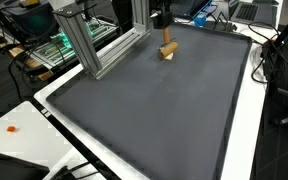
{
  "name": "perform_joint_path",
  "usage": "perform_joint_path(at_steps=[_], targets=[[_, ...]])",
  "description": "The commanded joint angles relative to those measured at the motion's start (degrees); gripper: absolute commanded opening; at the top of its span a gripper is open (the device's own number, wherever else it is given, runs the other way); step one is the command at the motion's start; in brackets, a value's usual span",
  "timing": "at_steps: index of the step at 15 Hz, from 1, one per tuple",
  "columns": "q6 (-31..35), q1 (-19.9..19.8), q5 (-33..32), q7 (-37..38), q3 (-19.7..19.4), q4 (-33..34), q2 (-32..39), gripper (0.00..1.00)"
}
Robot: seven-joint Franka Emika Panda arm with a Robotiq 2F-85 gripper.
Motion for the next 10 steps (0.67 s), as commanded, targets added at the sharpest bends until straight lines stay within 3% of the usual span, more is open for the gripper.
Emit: perform_joint_path(at_steps=[1,4,10], targets=[[1.5,-1.1,-3.3,5.5,0.6,-1.3,1.5,0.22],[-0.6,-0.3,-1.3,5.4,0.2,-0.8,1.6,0.22],[-6.3,1.4,6.7,-3.1,-0.7,0.4,0.4,0.22]])
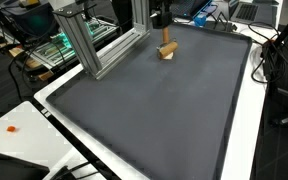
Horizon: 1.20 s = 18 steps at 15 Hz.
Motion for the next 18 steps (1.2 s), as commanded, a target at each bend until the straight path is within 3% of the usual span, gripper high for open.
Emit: perform_joint_path(at_steps=[1,11,15,18], targets=[[-4.9,1.2,5.0,-5.1,-0.6,-0.4,0.0,0.22],[-9.2,1.5,7.5,-12.2,-0.6,-0.9,-0.7,0.22],[-5.2,1.5,6.9,-13.1,-0.6,-1.4,-0.7,0.22],[-1.1,1.9,7.8,-17.7,-1.0,-2.2,-0.4,0.22]])
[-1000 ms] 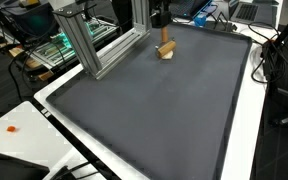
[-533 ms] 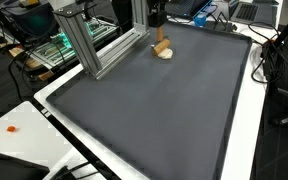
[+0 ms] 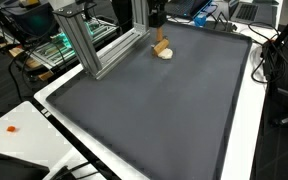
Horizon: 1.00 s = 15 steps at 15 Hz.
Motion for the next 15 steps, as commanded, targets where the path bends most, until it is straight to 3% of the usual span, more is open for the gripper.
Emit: perform_joint_path(at_steps=[1,15], targets=[[6.6,1.2,2.2,-6.8,-1.1,-3.2,0.7,0.22],[18.8,3.8,9.6,-26.7,-3.6,-6.2,2.9,0.22]])
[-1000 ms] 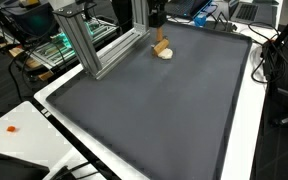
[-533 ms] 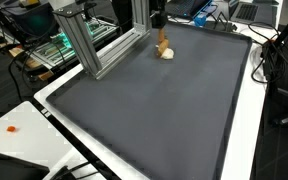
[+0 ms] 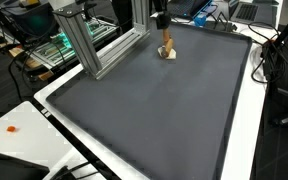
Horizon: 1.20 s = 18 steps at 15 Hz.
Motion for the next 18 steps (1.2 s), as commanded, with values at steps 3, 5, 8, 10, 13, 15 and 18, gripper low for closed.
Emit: perform_joint_path(at_steps=[3,5,8,10,13,15,18], targets=[[7.5,3.1,6.0,-6.5,-1.0,-1.4,4.7,0.22],[8.6,3.3,6.7,-7.8,-1.2,-1.4,5.1,0.22],[9.8,3.4,7.2,-8.9,-1.4,-1.3,5.5,0.22],[9.4,3.5,7.6,-9.6,-1.4,-1.2,5.7,0.22],[6.2,2.7,6.3,-9.1,-1.4,-1.0,5.0,0.22],[3.0,2.5,5.9,-8.7,-1.5,-0.7,3.9,0.22],[-2.3,2.1,4.5,-7.2,-1.2,0.2,3.1,0.22]])
